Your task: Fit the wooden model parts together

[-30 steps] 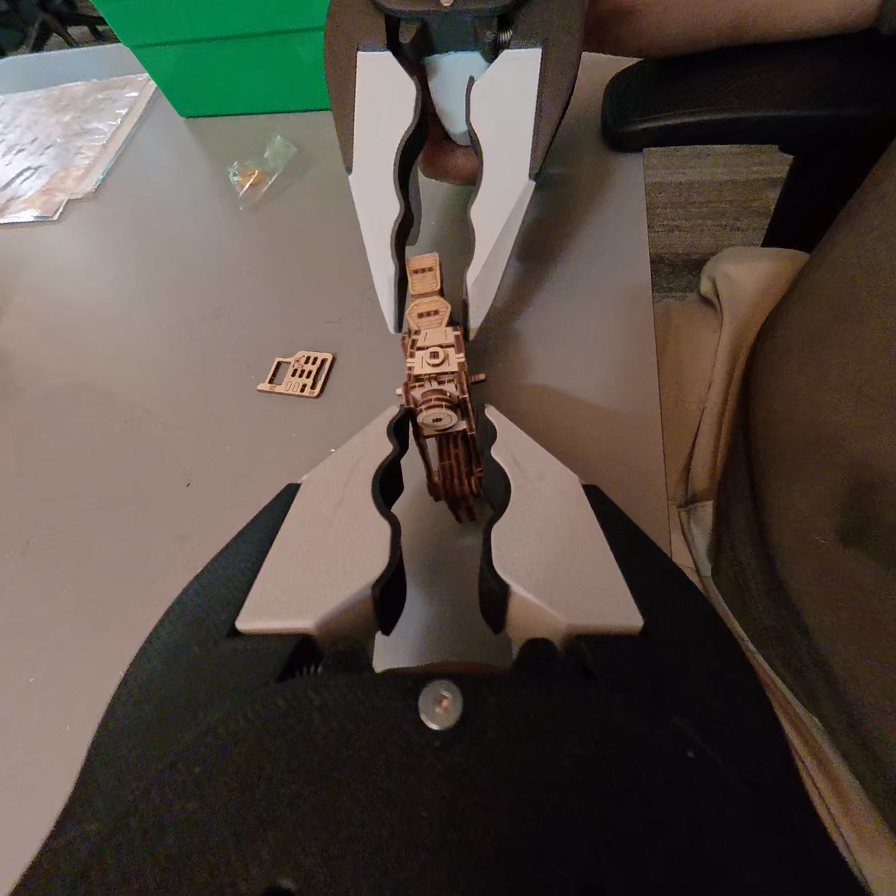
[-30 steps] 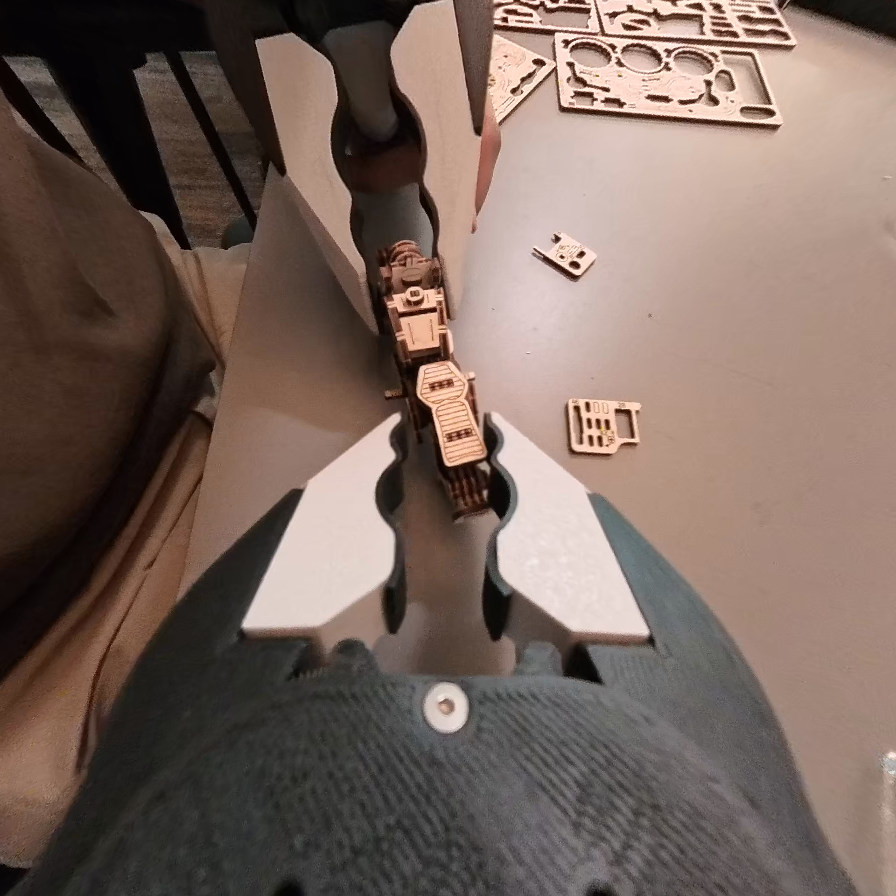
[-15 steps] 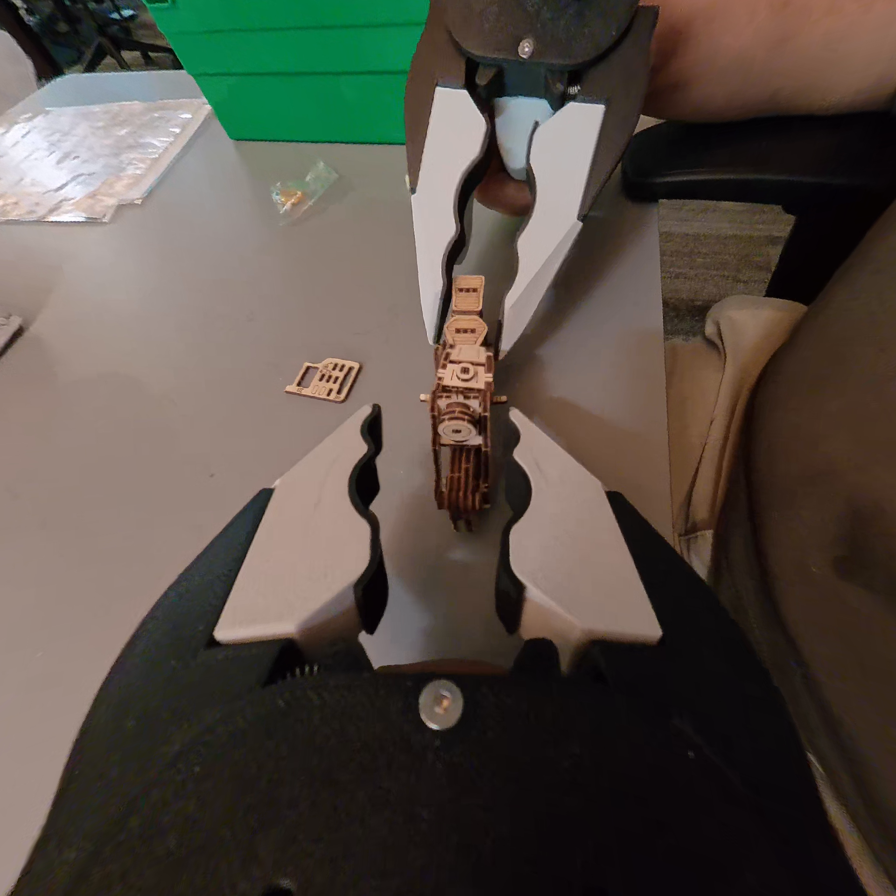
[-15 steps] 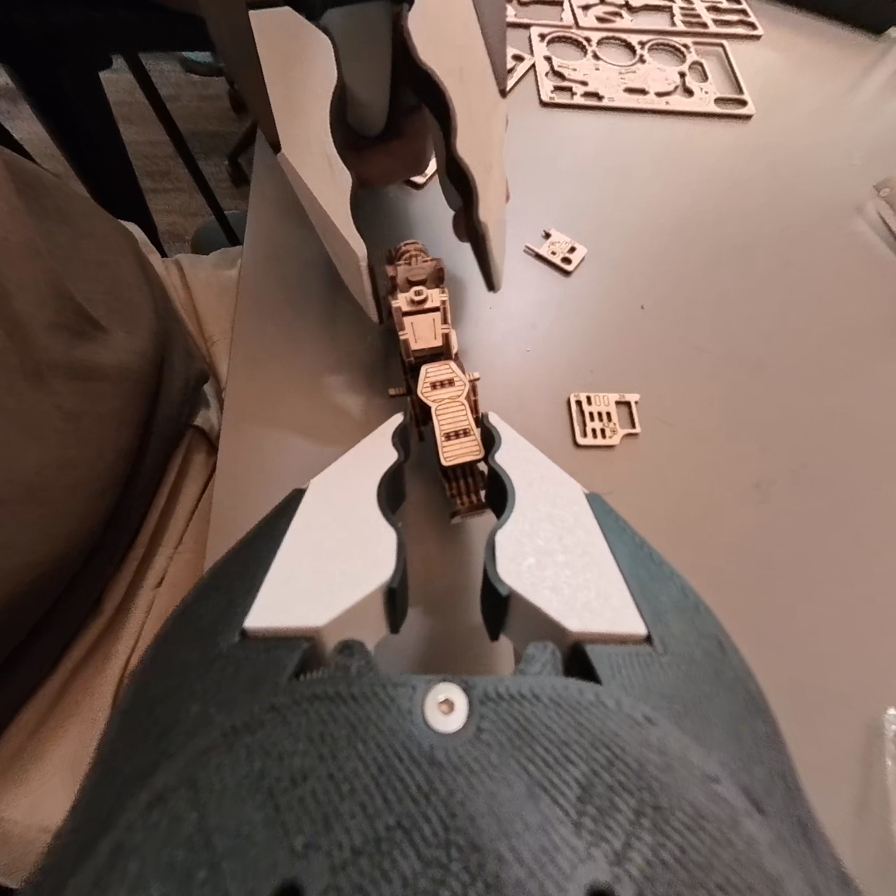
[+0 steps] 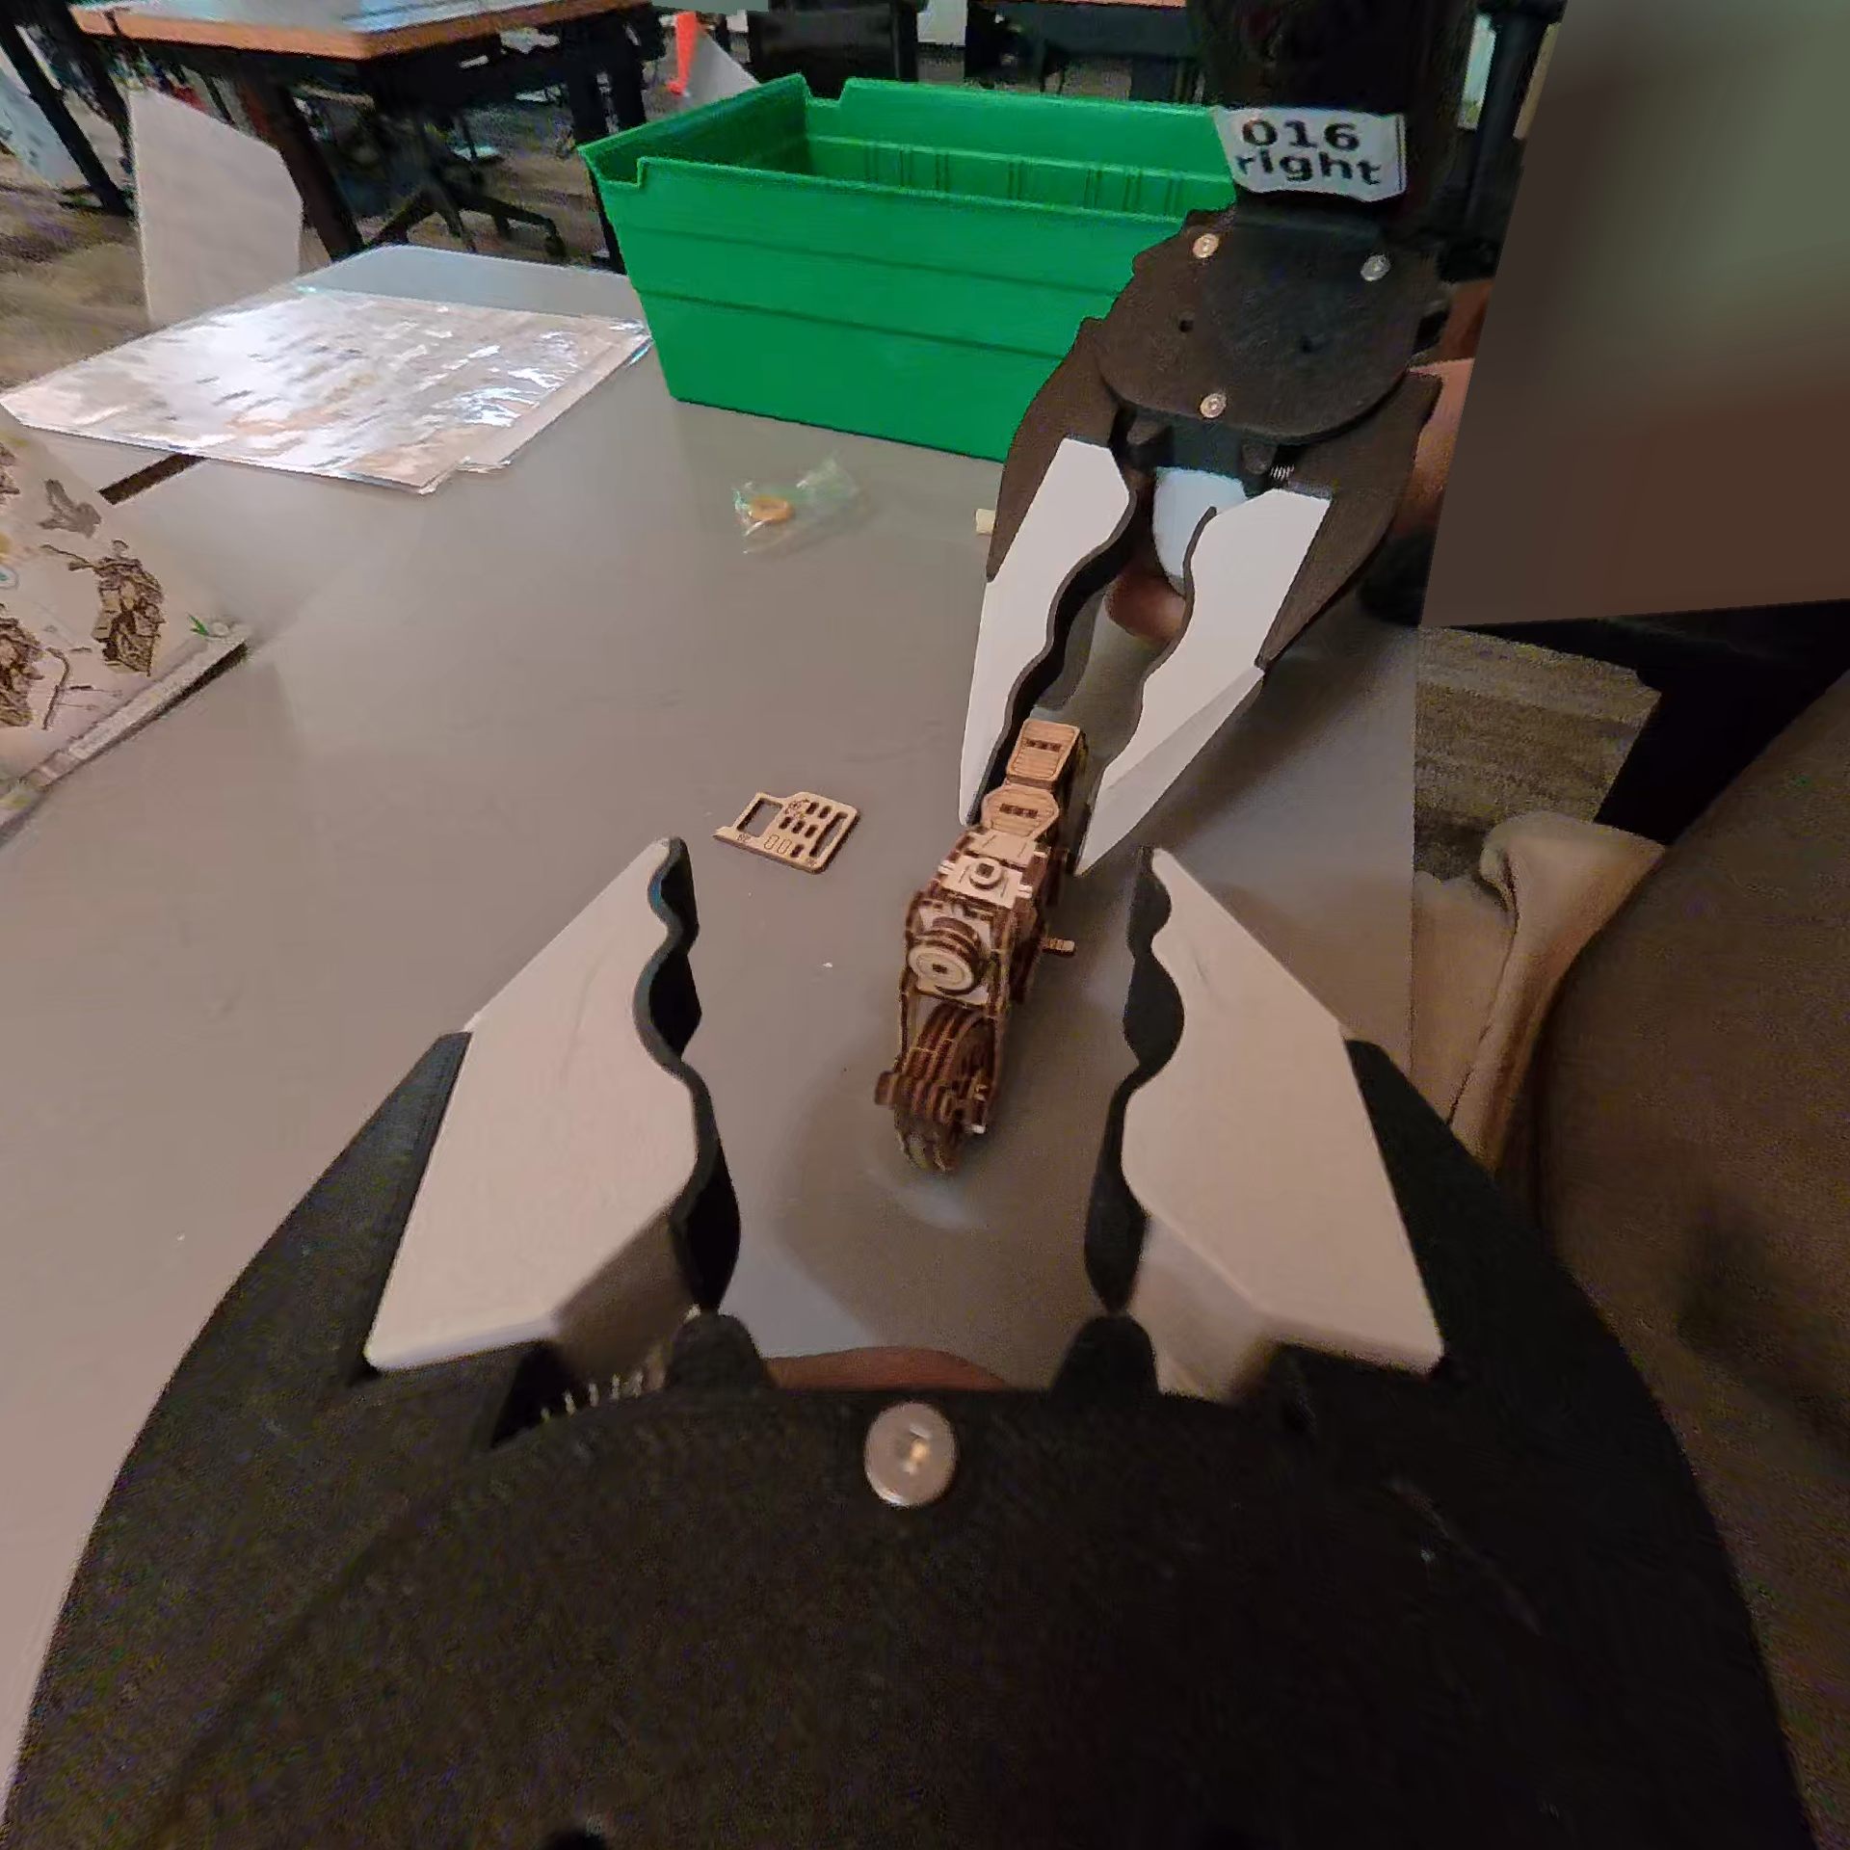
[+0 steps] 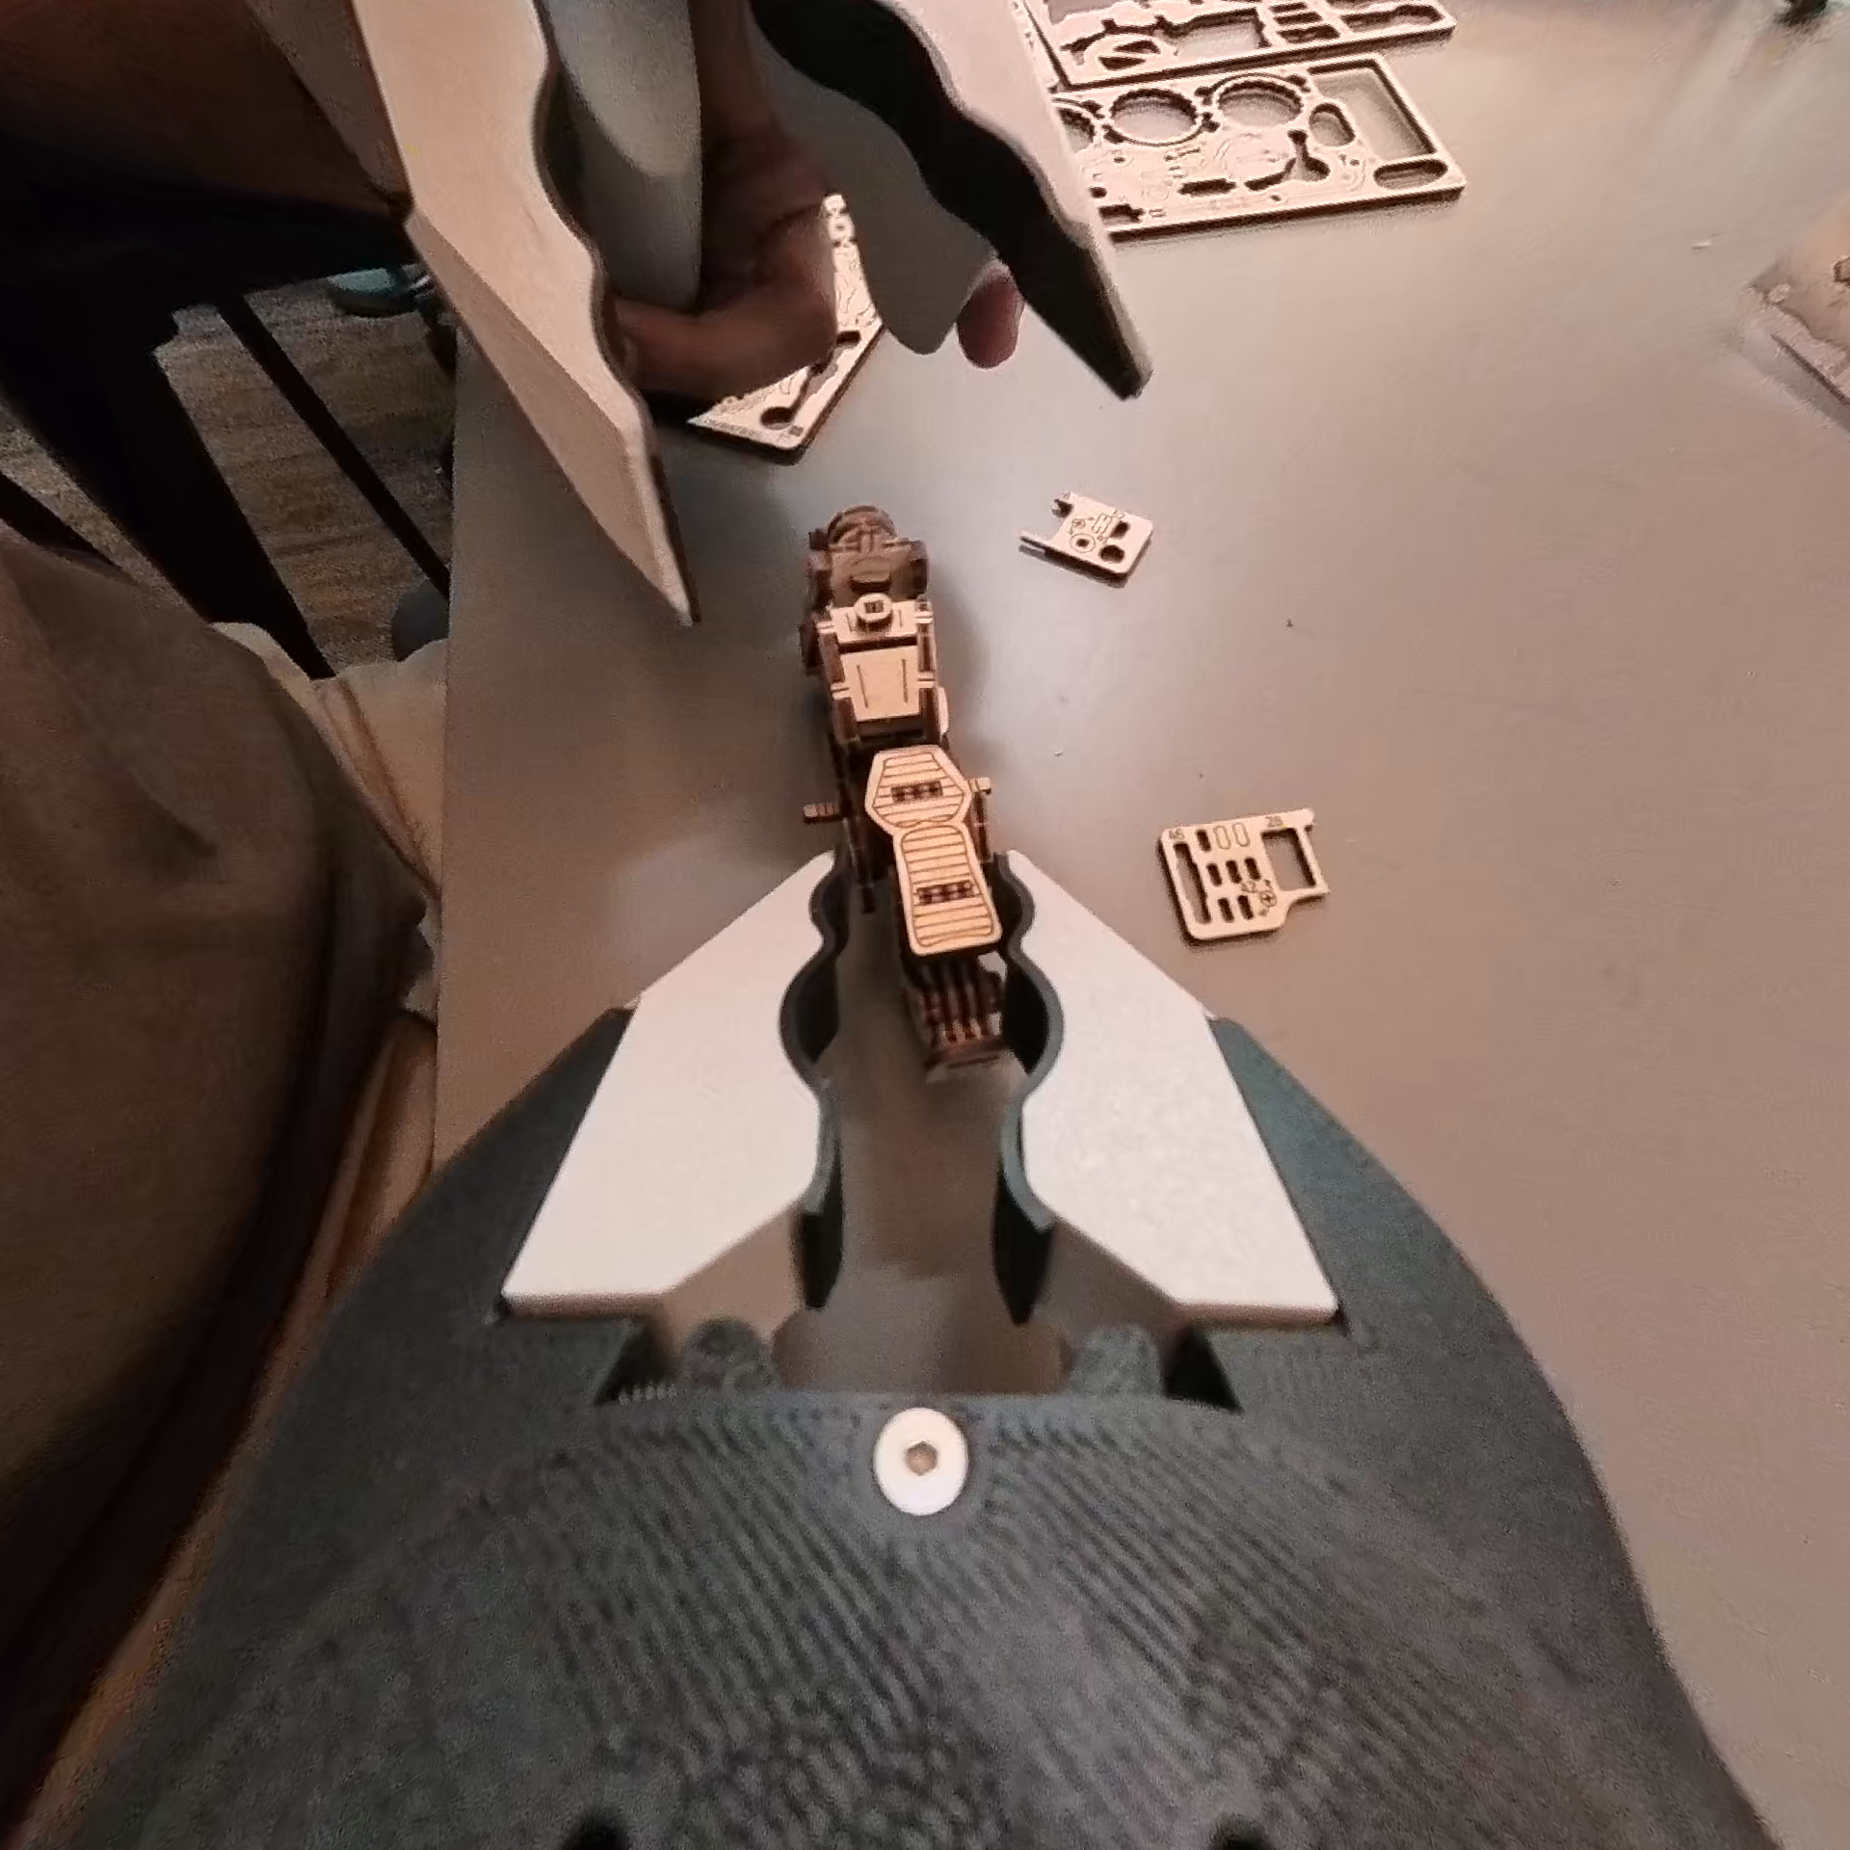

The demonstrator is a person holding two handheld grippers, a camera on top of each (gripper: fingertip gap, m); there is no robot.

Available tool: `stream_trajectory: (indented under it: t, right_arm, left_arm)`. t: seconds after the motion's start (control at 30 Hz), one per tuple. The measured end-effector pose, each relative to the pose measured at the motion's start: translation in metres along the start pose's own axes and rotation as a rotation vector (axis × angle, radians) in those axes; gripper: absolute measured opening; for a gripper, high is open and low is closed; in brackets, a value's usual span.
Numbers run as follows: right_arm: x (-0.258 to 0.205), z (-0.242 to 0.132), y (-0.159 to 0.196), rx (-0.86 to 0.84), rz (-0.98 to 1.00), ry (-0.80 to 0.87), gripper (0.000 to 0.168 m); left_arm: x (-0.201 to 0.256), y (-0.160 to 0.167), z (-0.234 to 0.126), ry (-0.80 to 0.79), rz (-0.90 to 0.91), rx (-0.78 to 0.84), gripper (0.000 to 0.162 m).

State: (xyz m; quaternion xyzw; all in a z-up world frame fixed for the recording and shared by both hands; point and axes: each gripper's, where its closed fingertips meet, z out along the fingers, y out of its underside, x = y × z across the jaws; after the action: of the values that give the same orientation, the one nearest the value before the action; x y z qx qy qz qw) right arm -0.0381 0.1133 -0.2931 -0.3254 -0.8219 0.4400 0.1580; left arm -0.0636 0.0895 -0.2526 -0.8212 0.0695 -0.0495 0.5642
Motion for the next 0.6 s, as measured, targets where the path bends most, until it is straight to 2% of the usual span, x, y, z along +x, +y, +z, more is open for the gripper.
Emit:
stream_trajectory:
  t: [0.3, 0.6]
  right_arm:
    - [0.001, 0.001, -0.002, 0.032, 0.074, 0.081, 0.027]
    - [0.000, 0.000, -0.001, 0.050, 0.070, 0.051, 0.026]
  left_arm:
    - [0.010, 0.004, 0.002, 0.088, -0.047, -0.026, 0.083]
    - [0.009, 0.011, 0.003, 0.094, -0.020, -0.045, 0.082]
